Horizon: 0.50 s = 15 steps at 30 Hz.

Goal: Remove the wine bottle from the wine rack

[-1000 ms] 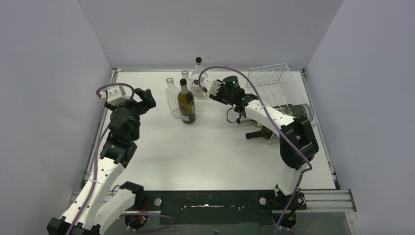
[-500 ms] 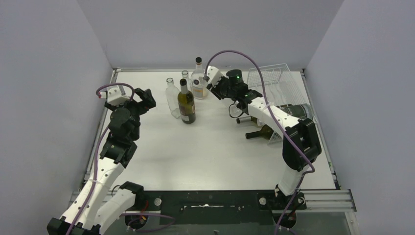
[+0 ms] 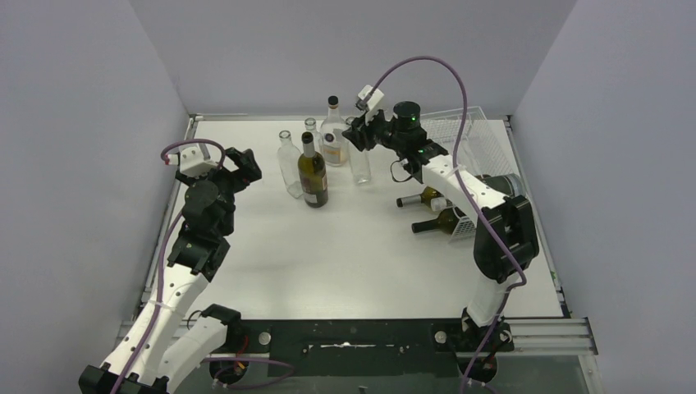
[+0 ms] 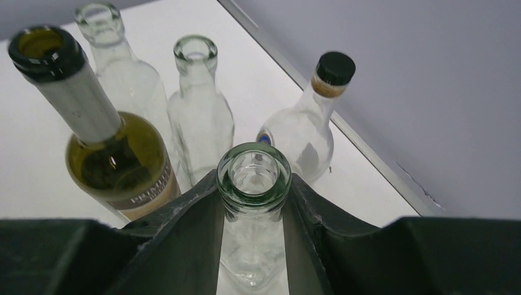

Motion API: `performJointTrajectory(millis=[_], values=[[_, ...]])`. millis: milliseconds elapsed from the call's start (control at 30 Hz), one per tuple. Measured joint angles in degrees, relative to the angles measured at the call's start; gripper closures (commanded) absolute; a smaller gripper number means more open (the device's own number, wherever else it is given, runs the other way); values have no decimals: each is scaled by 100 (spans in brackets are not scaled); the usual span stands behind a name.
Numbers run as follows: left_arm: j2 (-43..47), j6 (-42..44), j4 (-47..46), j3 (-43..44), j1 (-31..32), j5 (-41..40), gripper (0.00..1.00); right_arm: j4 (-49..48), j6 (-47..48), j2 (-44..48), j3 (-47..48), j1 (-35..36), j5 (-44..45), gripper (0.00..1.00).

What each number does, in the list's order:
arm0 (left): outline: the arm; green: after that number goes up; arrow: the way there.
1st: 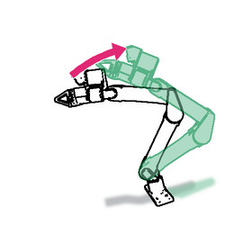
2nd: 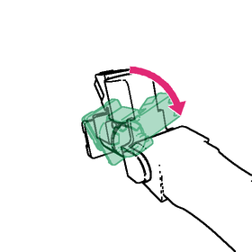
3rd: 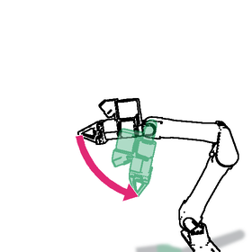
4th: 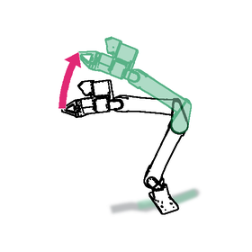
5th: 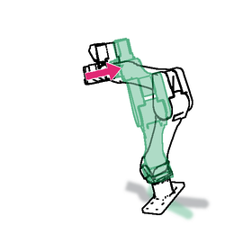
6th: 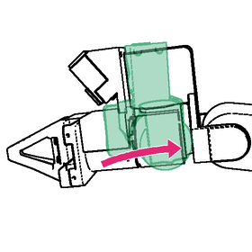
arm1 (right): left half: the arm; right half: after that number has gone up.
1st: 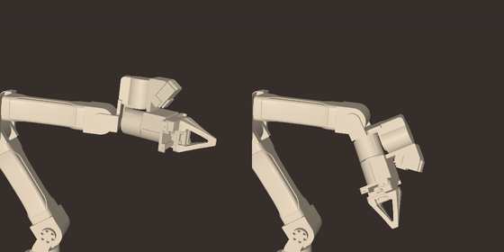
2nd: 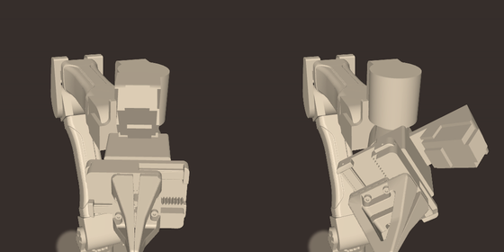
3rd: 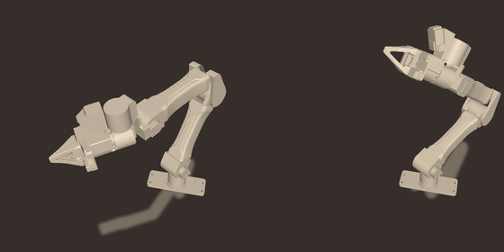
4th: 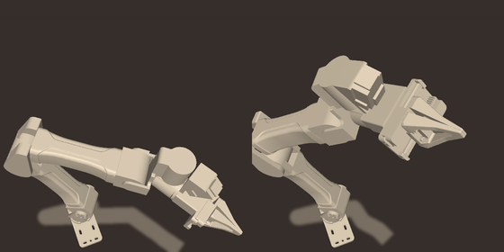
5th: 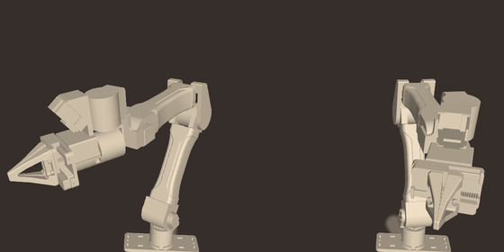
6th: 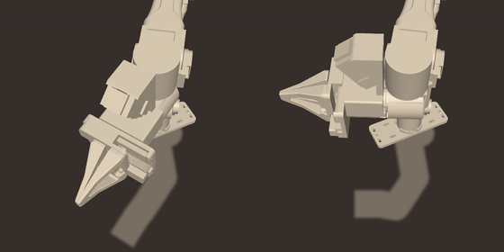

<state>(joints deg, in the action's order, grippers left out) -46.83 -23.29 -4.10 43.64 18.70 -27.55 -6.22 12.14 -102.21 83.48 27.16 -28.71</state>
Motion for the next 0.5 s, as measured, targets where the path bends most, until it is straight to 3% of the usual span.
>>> performJointTrajectory(millis=[233, 500], values=[[13, 0, 0, 0, 0, 17, 9, -802, -798, -455, 291, -17, -505, 95], [33, 2, 0, 0, 0, 17, 9, -970, -1143, -914, 431, -7, -673, 94]])
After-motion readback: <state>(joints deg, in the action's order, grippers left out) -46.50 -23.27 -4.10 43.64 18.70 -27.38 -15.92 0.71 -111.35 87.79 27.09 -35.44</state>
